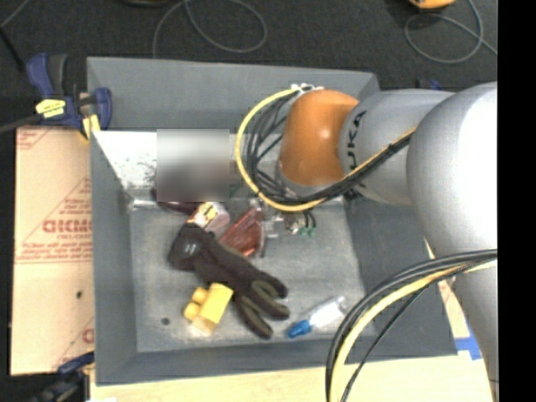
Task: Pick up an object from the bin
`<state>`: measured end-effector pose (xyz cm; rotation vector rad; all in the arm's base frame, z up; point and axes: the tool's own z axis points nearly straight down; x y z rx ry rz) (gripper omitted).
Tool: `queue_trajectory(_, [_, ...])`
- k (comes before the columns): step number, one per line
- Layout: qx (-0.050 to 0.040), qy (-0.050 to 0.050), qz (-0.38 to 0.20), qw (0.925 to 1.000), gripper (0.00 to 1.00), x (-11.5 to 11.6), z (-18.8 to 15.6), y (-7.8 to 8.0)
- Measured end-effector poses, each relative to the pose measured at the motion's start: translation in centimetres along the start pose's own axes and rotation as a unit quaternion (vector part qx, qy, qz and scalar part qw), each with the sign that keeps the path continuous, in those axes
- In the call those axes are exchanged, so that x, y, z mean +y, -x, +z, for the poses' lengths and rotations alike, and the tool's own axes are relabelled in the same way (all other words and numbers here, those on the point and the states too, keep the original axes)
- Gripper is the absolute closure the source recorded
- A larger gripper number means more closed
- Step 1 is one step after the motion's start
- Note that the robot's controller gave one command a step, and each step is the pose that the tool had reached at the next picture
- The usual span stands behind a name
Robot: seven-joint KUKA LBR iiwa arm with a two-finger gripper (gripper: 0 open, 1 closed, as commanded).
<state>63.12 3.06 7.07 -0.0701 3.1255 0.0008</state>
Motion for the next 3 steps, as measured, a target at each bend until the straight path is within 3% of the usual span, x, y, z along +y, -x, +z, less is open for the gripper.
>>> queue_trajectory(1, [0.0005, 0.000, -0.007, 1.0000, 1.00, 0.4, -2.9, 0.2])
queue_trajectory(2, [0.0011, 0.000, -0.006, 1.0000, 1.00, 1.5, -8.5, 0.5])
queue_trajectory(3, [-0.0088, 0.001, 0.024, 0.9997, 1.00, -2.8, -6.9, 0.7])
